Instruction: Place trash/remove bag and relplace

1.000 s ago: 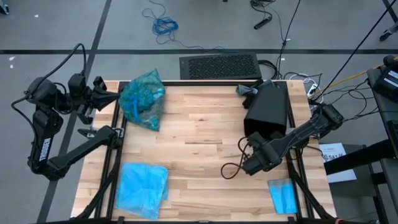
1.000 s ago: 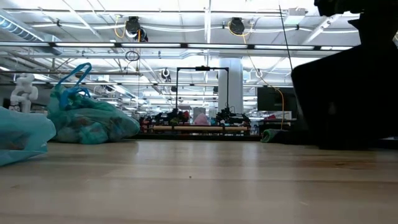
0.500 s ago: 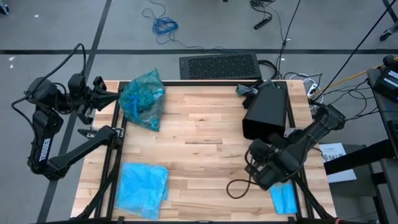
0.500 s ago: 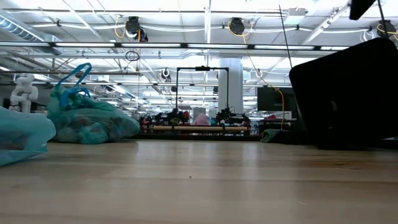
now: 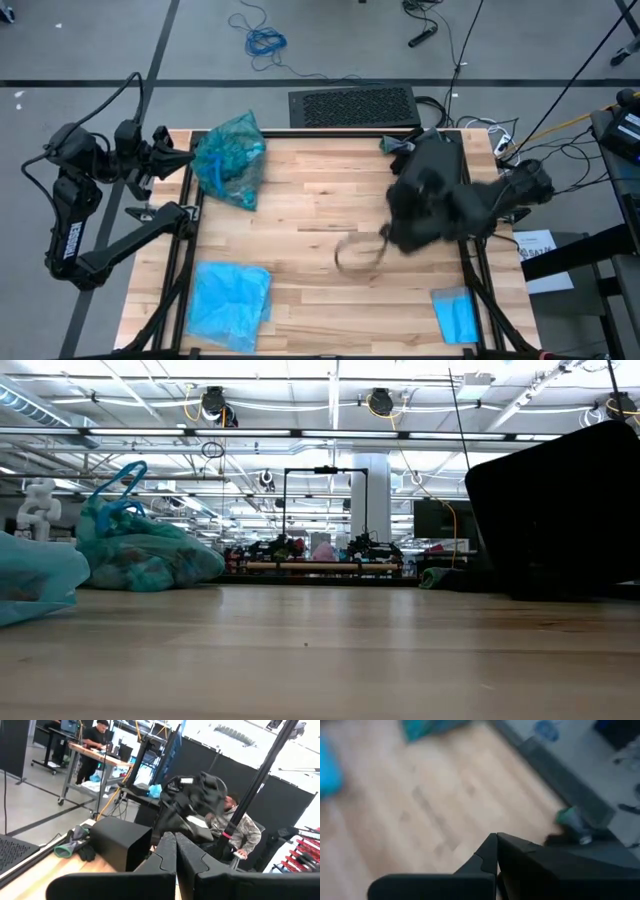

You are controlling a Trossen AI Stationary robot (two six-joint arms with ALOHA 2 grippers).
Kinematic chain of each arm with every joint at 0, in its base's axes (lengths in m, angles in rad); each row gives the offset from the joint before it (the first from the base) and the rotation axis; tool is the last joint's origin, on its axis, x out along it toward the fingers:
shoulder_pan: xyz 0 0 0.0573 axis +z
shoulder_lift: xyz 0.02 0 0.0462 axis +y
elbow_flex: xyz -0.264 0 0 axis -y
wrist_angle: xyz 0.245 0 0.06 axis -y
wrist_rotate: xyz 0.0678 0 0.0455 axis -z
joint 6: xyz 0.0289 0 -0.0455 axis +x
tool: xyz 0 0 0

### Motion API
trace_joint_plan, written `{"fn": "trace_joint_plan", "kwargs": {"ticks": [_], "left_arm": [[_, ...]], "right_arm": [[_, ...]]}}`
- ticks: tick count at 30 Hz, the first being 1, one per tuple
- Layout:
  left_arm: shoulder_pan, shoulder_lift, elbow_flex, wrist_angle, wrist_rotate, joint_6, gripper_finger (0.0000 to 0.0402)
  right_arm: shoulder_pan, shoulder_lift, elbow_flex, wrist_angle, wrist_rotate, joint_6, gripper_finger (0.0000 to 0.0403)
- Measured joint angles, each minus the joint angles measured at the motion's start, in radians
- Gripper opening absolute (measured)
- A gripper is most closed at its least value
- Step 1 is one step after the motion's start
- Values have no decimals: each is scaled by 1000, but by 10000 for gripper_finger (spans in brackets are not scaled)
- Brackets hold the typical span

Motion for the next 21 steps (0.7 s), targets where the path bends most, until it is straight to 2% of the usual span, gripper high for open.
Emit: {"fn": "trace_joint_plan", "kwargs": {"ticks": [5, 9, 14, 18, 21], "left_arm": [[0, 0, 0, 0, 0, 0, 0], [0, 0, 0, 0, 0, -1, 0], [0, 0, 0, 1, -1, -1, 0], [0, 0, 0, 1, -14, 0, 0], [0, 0, 0, 3, -27, 0, 0]], "right_arm": [[-300, -136, -47, -3, -29, -56, 0], [-620, -273, -148, -3, -102, -152, 0], [-1016, -386, -274, -5, -218, -278, 0], [-1238, -421, -351, -4, -301, -362, 0], [-1333, -427, -408, -4, -357, -422, 0]]}}
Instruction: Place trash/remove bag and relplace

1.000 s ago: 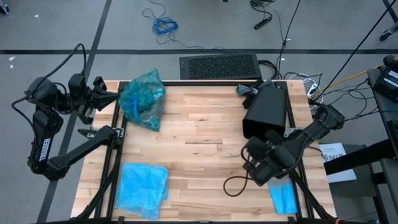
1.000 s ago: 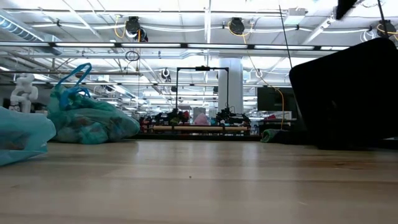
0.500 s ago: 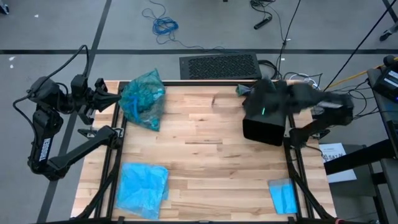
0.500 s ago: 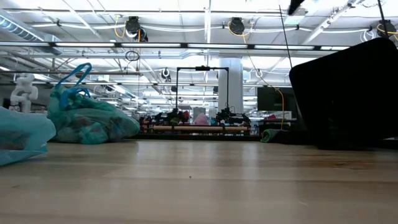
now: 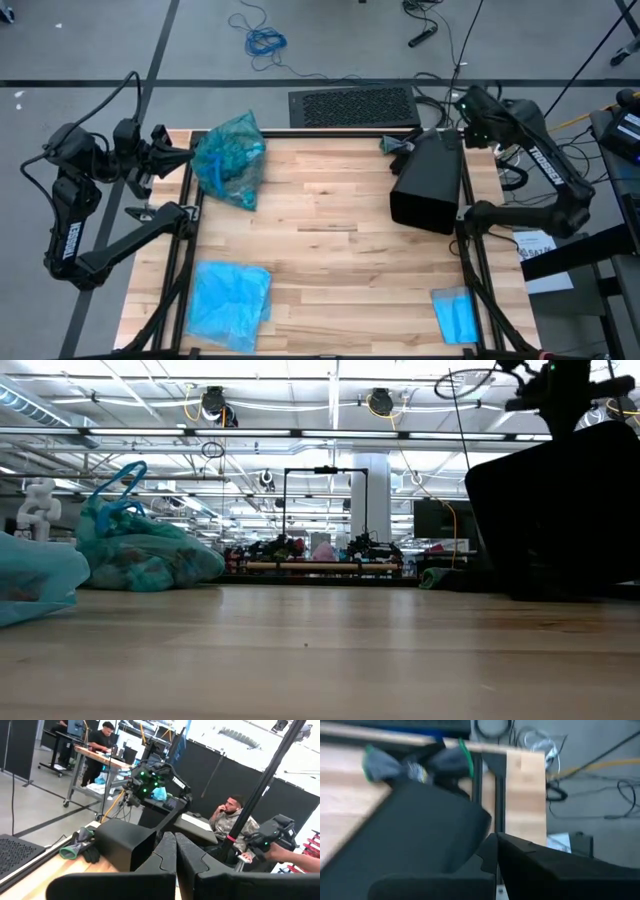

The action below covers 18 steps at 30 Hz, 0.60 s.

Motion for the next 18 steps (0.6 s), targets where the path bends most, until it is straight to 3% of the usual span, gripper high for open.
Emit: {"fn": "trace_joint_plan", "kwargs": {"ticks": [10, 18], "left_arm": [[0, 0, 0, 1, -3, -5, 0], [0, 0, 0, -46, -3, 9, 0]], "right_arm": [[-135, -4, -185, 3, -85, -114, 0], [-190, -13, -381, 29, -246, -166, 0]]}}
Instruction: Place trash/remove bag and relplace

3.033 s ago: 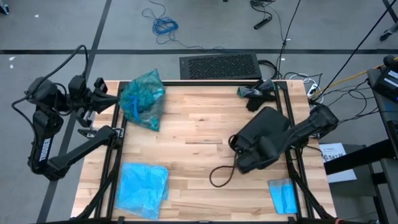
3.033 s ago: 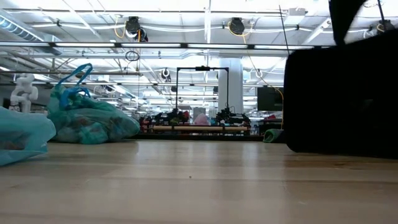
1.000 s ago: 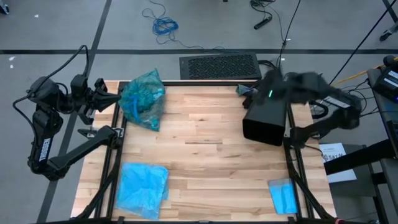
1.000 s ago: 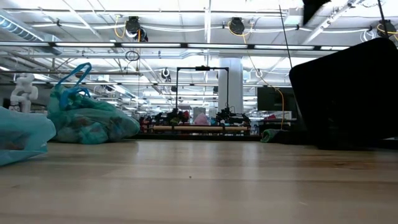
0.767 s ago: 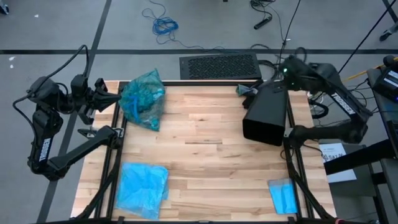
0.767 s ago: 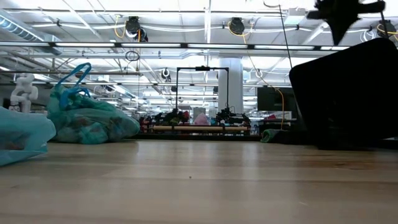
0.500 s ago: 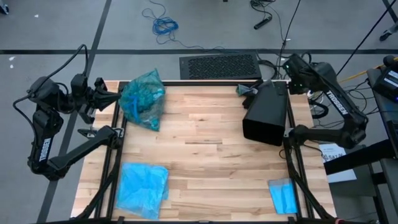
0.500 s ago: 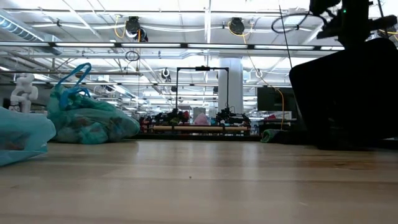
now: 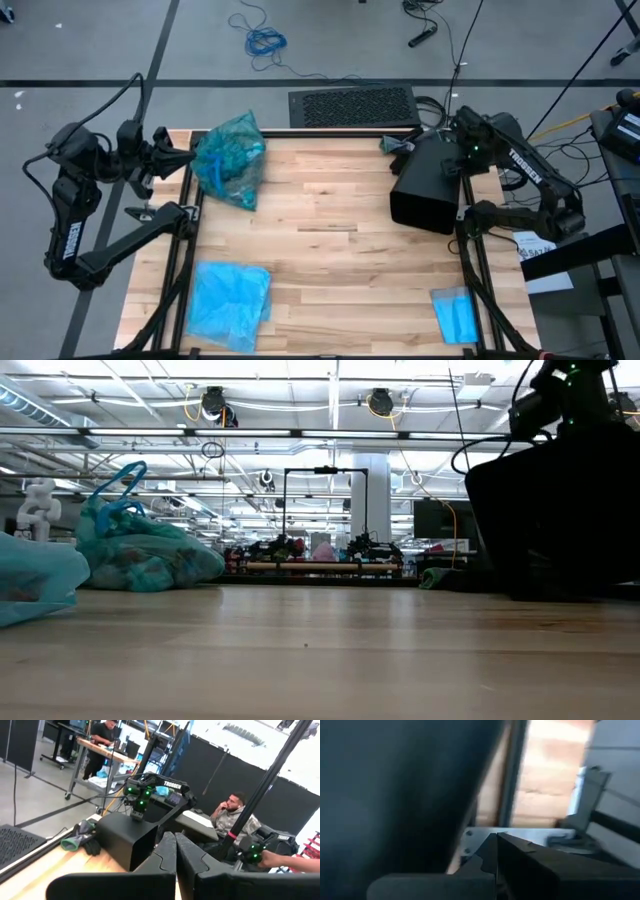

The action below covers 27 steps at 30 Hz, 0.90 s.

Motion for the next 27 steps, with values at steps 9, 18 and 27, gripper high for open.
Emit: {"fn": "trace_joint_plan", "kwargs": {"ticks": [9, 18, 27], "left_arm": [[0, 0, -1, -37, 0, 19, 0], [0, 0, -3, -61, 0, 44, 0], [0, 0, -3, -60, 0, 45, 0]], "right_arm": [[89, -31, -113, 84, -139, 67, 0], [345, -38, -117, 255, -235, 234, 0], [615, -39, -117, 464, -244, 408, 0]]}}
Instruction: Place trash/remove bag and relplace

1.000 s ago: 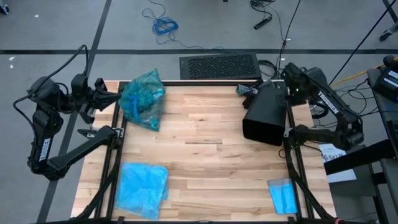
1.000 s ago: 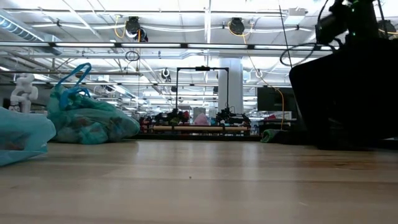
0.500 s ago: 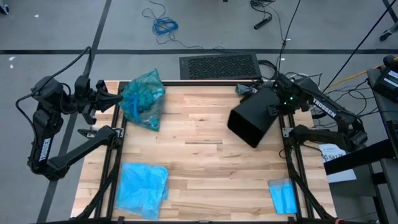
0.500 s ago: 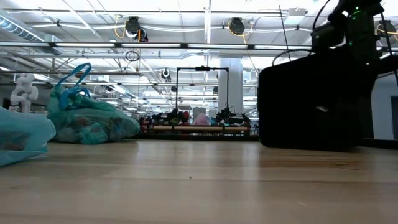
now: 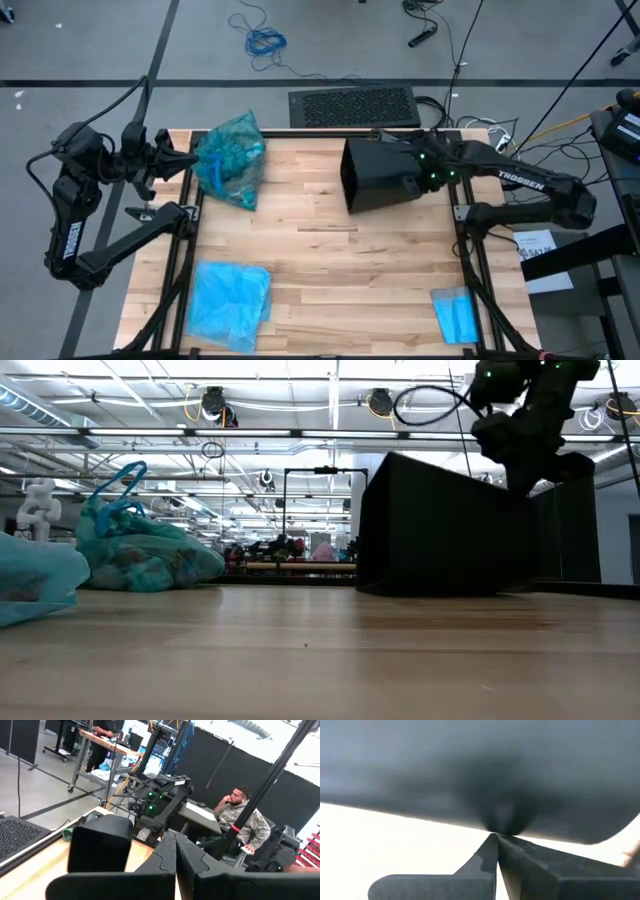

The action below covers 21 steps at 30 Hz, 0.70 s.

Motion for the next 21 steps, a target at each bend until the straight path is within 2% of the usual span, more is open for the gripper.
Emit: {"fn": "trace_joint_plan", "kwargs": {"ticks": [6, 12, 17, 21], "left_arm": [[0, 0, -5, -56, 0, 20, 0], [0, 2, -81, -114, 0, 72, 0], [0, 38, -199, -5, 0, 50, 0], [-18, 84, -301, 225, 0, -55, 0]], "right_arm": [[126, -66, 56, 21, 148, 102, 0], [139, -129, 153, -149, 267, 145, 0], [120, -159, 172, -300, 355, 190, 0], [83, -171, 140, -317, 374, 198, 0]]}}
